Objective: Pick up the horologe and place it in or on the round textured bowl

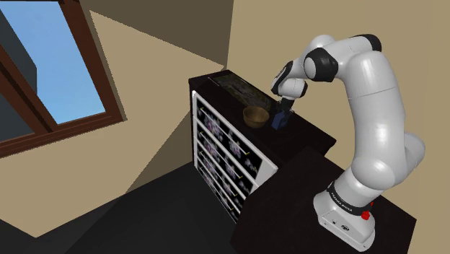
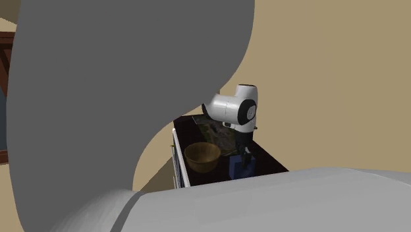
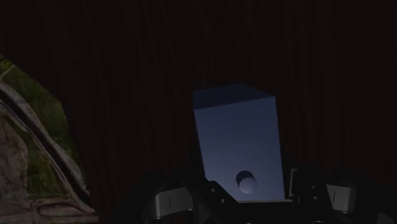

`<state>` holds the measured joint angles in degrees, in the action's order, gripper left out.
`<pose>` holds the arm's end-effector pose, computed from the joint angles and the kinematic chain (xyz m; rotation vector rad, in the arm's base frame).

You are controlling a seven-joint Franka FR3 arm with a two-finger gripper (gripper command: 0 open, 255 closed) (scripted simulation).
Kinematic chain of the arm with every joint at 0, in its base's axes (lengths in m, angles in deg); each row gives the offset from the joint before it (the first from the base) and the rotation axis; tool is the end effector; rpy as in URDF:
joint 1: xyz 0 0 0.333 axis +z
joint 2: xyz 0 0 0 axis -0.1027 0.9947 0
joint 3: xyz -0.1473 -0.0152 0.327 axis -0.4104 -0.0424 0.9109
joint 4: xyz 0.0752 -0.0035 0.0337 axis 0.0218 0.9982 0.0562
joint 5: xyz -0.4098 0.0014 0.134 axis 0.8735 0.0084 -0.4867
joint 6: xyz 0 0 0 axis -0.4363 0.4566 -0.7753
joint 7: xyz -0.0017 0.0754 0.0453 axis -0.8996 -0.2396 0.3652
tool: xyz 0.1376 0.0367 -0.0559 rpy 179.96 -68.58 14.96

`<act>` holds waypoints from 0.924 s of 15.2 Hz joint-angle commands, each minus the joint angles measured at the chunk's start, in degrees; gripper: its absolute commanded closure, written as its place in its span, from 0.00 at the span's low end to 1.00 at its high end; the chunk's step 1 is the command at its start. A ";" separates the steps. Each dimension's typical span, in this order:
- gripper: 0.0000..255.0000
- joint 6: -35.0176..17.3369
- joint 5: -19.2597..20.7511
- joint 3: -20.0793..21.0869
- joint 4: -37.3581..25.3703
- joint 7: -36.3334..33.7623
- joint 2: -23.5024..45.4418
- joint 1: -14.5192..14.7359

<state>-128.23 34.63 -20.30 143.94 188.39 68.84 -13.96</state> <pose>0.5485 -0.3885 0.0870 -2.4640 -1.9462 0.0318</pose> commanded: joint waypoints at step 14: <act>1.00 5.18 4.18 -4.36 2.10 -2.41 -7.19 3.23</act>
<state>-123.53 38.43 -24.30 145.97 186.25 62.20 -11.01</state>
